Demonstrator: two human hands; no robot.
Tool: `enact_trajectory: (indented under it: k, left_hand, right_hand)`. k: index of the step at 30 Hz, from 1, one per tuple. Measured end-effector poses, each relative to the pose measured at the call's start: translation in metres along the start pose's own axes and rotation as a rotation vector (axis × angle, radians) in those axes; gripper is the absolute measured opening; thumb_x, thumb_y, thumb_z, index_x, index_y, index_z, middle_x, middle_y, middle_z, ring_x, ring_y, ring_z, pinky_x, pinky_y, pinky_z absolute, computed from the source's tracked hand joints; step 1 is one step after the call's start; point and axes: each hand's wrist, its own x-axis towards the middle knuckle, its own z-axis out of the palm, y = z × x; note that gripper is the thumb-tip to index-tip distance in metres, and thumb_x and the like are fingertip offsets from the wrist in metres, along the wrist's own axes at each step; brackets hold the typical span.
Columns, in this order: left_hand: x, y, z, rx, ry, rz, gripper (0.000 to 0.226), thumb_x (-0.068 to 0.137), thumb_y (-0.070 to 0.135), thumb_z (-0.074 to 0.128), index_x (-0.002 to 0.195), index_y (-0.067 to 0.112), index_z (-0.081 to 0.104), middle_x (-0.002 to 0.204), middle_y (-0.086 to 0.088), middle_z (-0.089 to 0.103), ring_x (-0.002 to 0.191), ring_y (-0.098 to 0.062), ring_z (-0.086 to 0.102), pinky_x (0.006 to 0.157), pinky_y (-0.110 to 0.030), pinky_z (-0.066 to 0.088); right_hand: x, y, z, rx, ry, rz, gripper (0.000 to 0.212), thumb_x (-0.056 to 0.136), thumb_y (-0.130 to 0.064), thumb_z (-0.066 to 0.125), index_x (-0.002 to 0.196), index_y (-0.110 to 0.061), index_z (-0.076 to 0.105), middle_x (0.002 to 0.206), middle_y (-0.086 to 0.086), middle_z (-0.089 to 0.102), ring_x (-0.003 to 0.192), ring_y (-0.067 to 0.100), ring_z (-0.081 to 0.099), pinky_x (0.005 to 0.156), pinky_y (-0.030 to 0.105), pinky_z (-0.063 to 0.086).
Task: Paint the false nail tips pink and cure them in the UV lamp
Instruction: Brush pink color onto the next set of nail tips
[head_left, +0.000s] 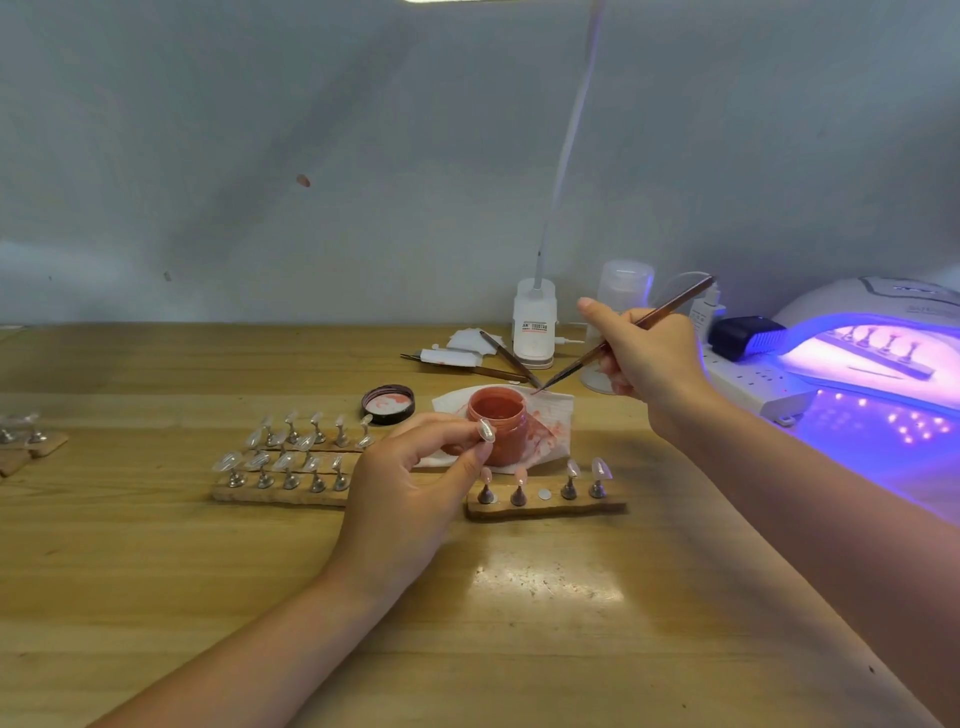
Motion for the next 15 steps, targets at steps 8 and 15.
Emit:
enact_trajectory:
  k: [8,15]
  left_hand:
    - [-0.001,0.002,0.0,-0.004,-0.004,-0.045,0.022,0.079,0.007,0.067,0.084,0.028,0.066,0.081,0.023,0.067,0.077,0.012,0.06,0.073,-0.001,0.039]
    - [-0.001,0.003,0.001,-0.017,0.015,-0.03,0.027,0.078,0.001,0.067,0.08,0.028,0.065,0.074,0.013,0.067,0.071,0.011,0.061,0.065,-0.001,0.04]
  right_hand:
    - [-0.047,-0.01,0.001,0.373,-0.094,-0.14,0.039,0.083,-0.04,0.06,0.054,-0.015,0.05,0.039,-0.001,0.049,0.034,0.01,0.049,0.033,0.015,0.036]
    - [-0.083,0.008,0.004,0.304,-0.205,-0.61,0.023,0.095,-0.019,0.049,0.084,-0.012,0.068,0.062,-0.013,0.068,0.055,0.001,0.064,0.054,0.008,0.045]
